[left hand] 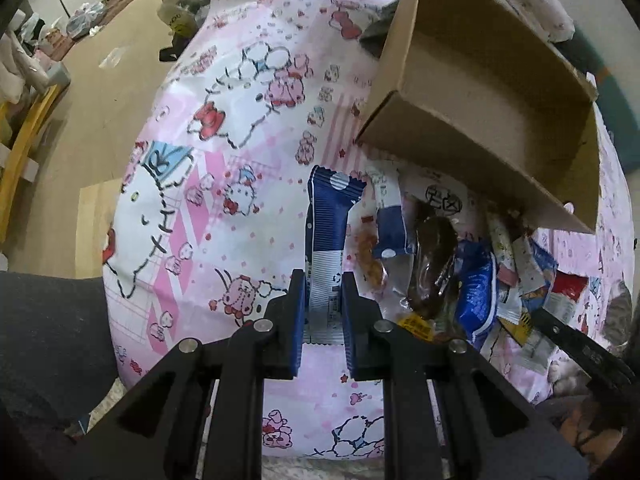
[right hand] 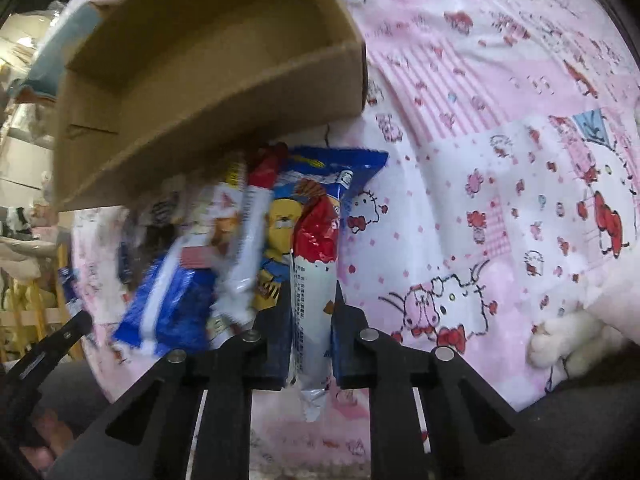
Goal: Organize snacks
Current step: 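Carry both bars into the box and open both tools to drop them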
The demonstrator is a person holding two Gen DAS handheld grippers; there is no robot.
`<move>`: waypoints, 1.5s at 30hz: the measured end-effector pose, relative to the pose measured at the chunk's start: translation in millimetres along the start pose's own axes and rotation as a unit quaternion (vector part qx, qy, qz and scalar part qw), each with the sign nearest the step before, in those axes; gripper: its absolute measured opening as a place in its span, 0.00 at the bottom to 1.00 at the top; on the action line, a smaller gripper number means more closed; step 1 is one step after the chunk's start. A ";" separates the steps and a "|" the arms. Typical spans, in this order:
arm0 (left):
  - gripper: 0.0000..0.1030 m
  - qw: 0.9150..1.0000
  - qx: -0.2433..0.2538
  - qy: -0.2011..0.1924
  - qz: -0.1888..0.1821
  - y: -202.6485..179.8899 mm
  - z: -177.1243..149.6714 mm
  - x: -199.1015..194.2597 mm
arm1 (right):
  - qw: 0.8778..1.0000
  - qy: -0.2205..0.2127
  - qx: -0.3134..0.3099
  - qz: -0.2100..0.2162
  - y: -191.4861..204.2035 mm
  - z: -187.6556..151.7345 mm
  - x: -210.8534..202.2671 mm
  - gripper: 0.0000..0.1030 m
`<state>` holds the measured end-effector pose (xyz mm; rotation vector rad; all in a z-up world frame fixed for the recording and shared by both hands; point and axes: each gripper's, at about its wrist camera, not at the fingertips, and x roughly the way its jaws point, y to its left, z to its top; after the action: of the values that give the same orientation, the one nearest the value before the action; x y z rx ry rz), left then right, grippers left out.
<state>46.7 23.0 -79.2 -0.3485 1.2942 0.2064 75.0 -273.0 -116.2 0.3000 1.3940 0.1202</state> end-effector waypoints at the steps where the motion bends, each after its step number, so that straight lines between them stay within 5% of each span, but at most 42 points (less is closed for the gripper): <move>1: 0.13 1.000 0.003 -0.006 -0.001 -0.7 0.5 -3.8 | 1.000 -0.009 -0.004 0.007 0.1 -1.8 -9.2 0.16; 9: 0.13 0.997 0.046 -0.048 -0.038 -20.9 20.7 -45.2 | 0.991 -0.082 -0.040 0.095 13.6 11.4 -70.8 0.16; 16: 0.13 0.992 0.094 -0.082 -0.035 -40.0 57.0 -69.6 | 0.982 -0.120 -0.089 0.116 50.3 52.9 -87.8 0.16; 30: 0.13 0.986 0.136 -0.089 -0.027 -79.5 117.6 -45.5 | 0.980 -0.124 -0.125 0.093 88.1 103.5 -63.6 0.16; 45: 0.14 0.984 0.152 -0.069 -0.057 -99.4 129.8 20.9 | 0.986 -0.091 -0.116 0.076 78.6 128.7 -2.8 0.16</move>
<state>203.2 -22.9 -55.7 -0.1444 1.1450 -0.0636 207.9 -216.2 -72.9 0.2164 1.1614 0.3703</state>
